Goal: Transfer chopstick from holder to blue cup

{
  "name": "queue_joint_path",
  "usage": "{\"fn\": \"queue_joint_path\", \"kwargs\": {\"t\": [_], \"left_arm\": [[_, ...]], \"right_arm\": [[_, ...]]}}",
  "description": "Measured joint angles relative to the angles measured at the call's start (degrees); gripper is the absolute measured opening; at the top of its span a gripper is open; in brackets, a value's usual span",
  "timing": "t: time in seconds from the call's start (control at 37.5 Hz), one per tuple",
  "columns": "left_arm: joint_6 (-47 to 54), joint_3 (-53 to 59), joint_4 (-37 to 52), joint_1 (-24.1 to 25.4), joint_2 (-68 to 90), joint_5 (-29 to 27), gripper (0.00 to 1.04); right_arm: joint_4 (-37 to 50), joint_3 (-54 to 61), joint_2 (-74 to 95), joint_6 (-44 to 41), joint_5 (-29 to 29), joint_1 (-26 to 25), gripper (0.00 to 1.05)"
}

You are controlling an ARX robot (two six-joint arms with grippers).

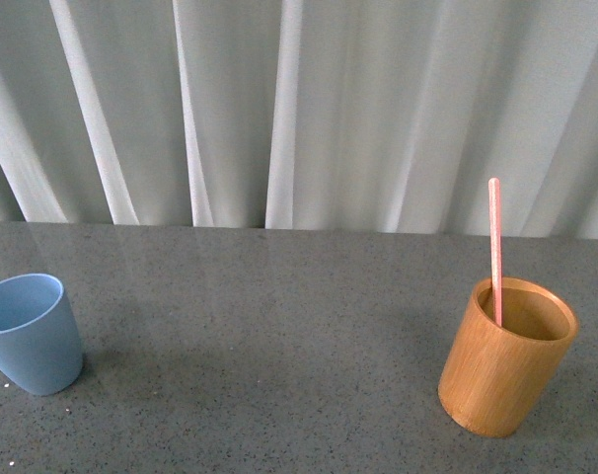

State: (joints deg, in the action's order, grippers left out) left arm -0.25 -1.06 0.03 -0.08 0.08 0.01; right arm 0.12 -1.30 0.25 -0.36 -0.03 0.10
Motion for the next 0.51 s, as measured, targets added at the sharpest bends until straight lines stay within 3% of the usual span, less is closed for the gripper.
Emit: {"fn": "queue_joint_path", "kwargs": {"t": [0.51], "left_arm": [[0.0,0.0,0.0,0.0,0.0,-0.02,0.98]], "right_arm": [[0.0,0.0,0.0,0.0,0.0,0.0,0.95]]}}
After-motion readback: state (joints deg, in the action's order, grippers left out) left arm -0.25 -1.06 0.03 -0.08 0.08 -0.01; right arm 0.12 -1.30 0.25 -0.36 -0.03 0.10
